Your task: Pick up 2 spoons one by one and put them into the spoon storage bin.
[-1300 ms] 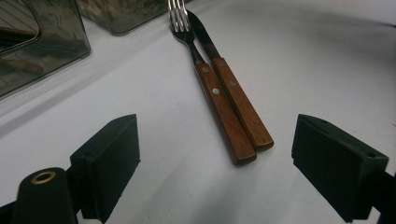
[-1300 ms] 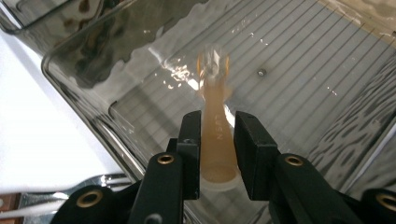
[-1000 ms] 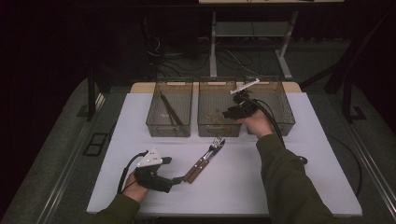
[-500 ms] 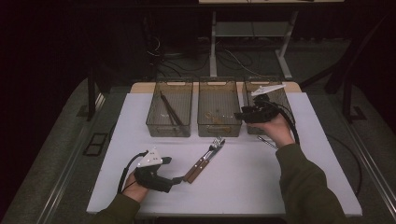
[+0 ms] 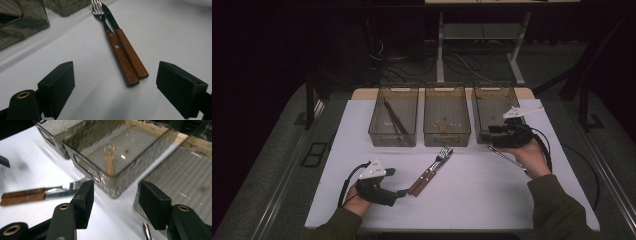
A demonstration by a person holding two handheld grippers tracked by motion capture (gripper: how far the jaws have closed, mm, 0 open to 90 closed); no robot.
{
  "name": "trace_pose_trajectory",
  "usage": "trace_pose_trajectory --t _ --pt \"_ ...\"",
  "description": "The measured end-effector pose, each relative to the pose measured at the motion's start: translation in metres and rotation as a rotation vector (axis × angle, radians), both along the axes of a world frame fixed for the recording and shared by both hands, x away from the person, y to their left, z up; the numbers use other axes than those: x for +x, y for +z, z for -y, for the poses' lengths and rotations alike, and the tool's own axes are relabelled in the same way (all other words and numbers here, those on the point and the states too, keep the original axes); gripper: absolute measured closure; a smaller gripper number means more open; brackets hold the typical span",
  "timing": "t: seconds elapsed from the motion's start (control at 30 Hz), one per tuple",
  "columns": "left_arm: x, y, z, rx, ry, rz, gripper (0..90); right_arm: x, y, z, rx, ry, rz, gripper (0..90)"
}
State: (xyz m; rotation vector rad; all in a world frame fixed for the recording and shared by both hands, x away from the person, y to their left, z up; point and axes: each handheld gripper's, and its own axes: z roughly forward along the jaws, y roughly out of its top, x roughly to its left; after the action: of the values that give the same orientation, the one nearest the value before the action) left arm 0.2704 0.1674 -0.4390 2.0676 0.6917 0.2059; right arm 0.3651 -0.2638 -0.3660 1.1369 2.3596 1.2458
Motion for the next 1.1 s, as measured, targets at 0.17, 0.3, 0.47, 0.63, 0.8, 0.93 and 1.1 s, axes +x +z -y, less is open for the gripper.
trace_pose_trajectory --t 0.17,0.3,0.47,0.63,0.8,0.93,1.1 --pt "0.0 0.0 0.0 0.002 -0.001 -0.002 13.9 -0.011 -0.009 0.018 -0.006 -0.025 -0.01 45.8" --pt "-0.001 0.0 0.0 0.004 -0.002 0.0 13.9 -0.019 -0.015 0.031 -0.011 -0.046 -0.014 45.8" --pt "-0.001 0.001 0.0 0.005 -0.006 0.009 13.9 -0.03 -0.024 0.045 -0.039 -0.083 -0.028 45.8" --pt "-0.002 0.001 0.001 0.006 -0.007 0.008 13.9 -0.04 -0.034 0.063 -0.062 -0.114 -0.05 45.8" --pt "-0.002 0.001 0.001 0.006 -0.007 0.01 13.9 -0.047 -0.042 0.084 -0.074 -0.16 -0.07 45.8" --pt "-0.002 0.001 0.001 0.008 -0.007 0.008 13.9 -0.055 -0.048 0.102 -0.083 -0.19 -0.09 45.9" --pt "-0.002 0.001 0.001 0.009 -0.007 0.009 13.9 -0.062 -0.056 0.117 -0.09 -0.202 -0.119 46.3"
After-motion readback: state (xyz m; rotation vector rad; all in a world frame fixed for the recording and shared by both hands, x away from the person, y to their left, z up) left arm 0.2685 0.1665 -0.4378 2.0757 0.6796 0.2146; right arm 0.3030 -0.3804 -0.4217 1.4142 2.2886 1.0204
